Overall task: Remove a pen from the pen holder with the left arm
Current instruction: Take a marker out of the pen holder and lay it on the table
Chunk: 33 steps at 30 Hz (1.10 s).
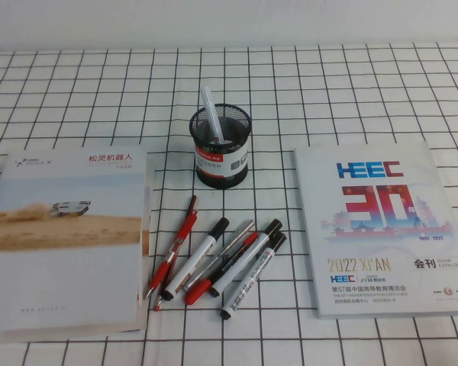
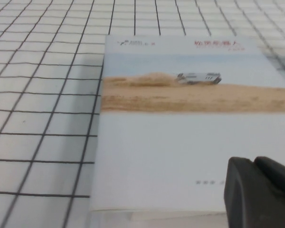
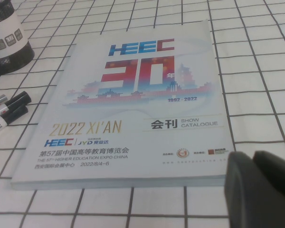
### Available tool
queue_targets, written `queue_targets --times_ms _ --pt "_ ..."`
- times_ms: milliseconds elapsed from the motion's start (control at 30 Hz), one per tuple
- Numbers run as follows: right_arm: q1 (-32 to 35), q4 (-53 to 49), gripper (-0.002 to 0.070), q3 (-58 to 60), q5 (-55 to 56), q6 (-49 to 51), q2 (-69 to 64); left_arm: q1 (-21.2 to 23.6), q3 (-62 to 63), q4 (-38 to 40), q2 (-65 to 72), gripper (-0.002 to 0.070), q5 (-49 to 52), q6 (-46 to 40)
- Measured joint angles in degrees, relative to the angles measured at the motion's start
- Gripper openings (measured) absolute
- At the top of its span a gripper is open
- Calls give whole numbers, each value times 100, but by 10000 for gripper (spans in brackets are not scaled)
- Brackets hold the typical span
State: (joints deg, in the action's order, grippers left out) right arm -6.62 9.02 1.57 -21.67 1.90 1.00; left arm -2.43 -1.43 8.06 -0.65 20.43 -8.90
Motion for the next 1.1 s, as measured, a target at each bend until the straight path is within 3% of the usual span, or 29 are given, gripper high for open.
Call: queue_targets --times_ms 333,500,700,900,1100 --pt "0 0 -14 0 0 0 0 0 0 2984 0 -3 -1129 467" --pt "0 0 -14 0 0 0 0 0 0 3182 0 -3 -1481 268" --pt "0 0 -14 0 0 0 0 0 509 3201 146 -3 -1074 -290" --pt "0 0 -14 0 0 0 0 0 1587 3201 1489 -3 -629 -749" --pt "0 0 -14 0 0 0 0 0 2377 3201 3226 -3 -1089 -1379"
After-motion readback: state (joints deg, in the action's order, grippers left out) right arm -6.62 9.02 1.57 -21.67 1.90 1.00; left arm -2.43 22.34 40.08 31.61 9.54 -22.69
